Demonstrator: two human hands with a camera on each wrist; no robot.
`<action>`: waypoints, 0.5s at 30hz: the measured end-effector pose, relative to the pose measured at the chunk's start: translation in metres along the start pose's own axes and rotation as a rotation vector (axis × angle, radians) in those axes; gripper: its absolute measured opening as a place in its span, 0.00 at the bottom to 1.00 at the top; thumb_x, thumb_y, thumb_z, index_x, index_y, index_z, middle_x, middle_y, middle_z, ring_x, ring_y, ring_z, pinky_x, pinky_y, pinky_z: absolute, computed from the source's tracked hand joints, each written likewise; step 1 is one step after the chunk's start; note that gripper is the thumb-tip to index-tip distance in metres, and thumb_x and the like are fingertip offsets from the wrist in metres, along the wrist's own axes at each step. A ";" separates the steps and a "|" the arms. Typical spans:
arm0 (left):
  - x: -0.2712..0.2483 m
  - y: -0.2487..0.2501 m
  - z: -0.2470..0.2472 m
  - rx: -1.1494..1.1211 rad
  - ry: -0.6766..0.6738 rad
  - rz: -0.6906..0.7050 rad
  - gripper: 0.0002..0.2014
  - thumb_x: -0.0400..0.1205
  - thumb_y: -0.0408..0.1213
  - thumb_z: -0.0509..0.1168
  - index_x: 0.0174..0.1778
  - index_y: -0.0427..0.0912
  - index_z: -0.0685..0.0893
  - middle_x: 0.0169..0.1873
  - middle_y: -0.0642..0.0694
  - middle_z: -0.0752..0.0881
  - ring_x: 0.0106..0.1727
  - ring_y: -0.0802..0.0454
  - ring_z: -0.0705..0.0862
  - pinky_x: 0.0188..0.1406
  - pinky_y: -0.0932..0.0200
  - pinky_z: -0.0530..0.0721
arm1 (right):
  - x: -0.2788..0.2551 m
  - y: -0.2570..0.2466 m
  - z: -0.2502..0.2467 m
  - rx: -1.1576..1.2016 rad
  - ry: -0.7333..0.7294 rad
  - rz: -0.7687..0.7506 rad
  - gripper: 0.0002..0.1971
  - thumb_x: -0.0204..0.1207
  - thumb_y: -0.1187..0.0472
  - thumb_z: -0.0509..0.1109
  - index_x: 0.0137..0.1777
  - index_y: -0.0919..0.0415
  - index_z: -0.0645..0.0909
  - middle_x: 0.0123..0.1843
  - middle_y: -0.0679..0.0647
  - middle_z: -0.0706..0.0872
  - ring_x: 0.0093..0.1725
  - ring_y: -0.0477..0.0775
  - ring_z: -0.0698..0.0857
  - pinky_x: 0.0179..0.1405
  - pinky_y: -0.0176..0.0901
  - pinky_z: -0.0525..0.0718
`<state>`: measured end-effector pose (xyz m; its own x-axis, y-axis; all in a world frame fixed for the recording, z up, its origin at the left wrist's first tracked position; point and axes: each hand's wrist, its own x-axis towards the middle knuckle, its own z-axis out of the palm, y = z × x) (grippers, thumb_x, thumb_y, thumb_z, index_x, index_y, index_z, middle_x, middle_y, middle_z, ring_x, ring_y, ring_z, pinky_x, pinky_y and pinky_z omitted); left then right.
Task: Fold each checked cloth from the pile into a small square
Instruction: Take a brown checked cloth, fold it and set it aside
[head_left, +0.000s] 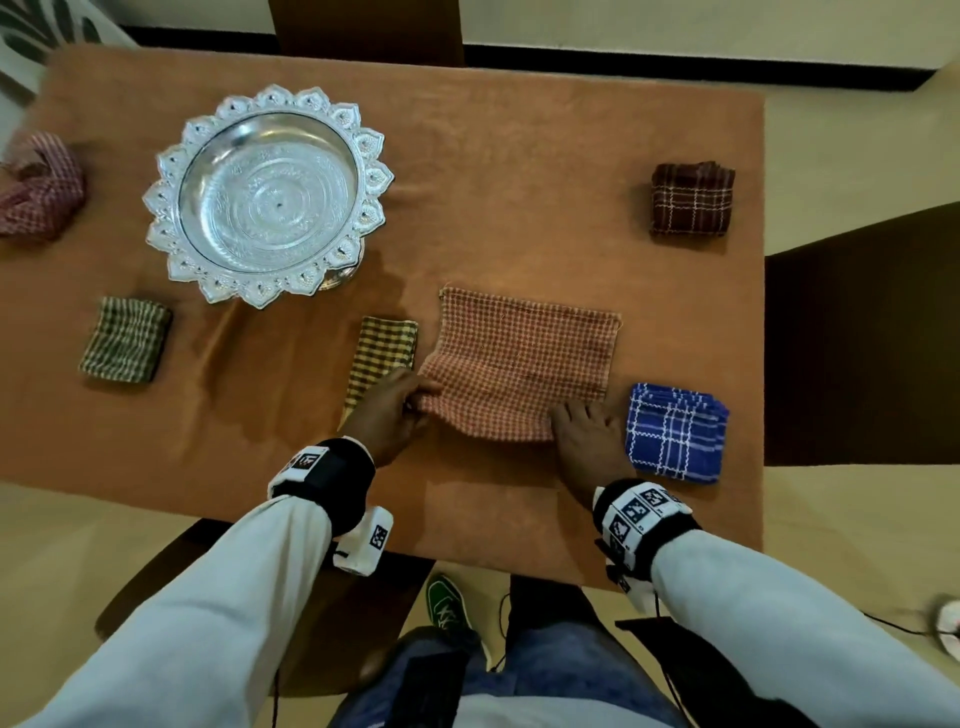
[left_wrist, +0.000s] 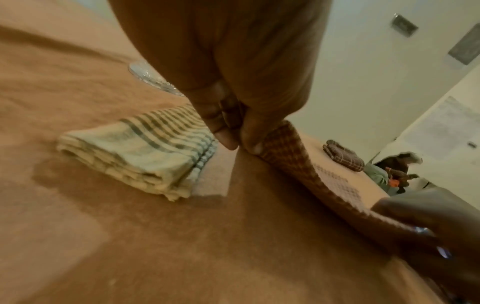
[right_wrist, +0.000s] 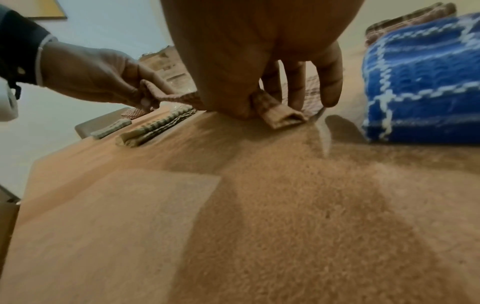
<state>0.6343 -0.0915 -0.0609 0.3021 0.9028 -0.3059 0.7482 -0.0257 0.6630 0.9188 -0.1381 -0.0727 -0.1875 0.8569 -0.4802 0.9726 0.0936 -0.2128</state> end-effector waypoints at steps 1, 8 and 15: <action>-0.002 -0.003 -0.003 0.026 -0.001 -0.002 0.20 0.75 0.24 0.71 0.61 0.46 0.86 0.54 0.51 0.79 0.51 0.54 0.80 0.54 0.60 0.79 | -0.003 0.003 0.000 0.028 0.014 0.012 0.15 0.77 0.68 0.60 0.63 0.60 0.73 0.67 0.60 0.76 0.68 0.66 0.74 0.65 0.69 0.75; -0.015 -0.017 -0.015 0.095 0.012 0.047 0.05 0.81 0.36 0.70 0.51 0.49 0.85 0.52 0.53 0.76 0.51 0.53 0.78 0.51 0.56 0.78 | -0.018 0.032 -0.029 0.234 0.074 -0.092 0.19 0.73 0.73 0.63 0.58 0.54 0.86 0.53 0.56 0.89 0.51 0.62 0.87 0.46 0.52 0.85; 0.026 0.009 -0.026 0.021 0.207 -0.108 0.04 0.82 0.37 0.70 0.42 0.44 0.83 0.40 0.45 0.85 0.42 0.48 0.82 0.39 0.59 0.70 | 0.032 0.058 -0.066 0.521 0.182 0.139 0.07 0.77 0.65 0.71 0.42 0.51 0.84 0.39 0.52 0.88 0.41 0.55 0.86 0.43 0.48 0.85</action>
<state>0.6334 -0.0573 -0.0447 0.0938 0.9695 -0.2263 0.7822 0.0688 0.6193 0.9784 -0.0714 -0.0445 0.0087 0.9212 -0.3890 0.7814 -0.2491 -0.5722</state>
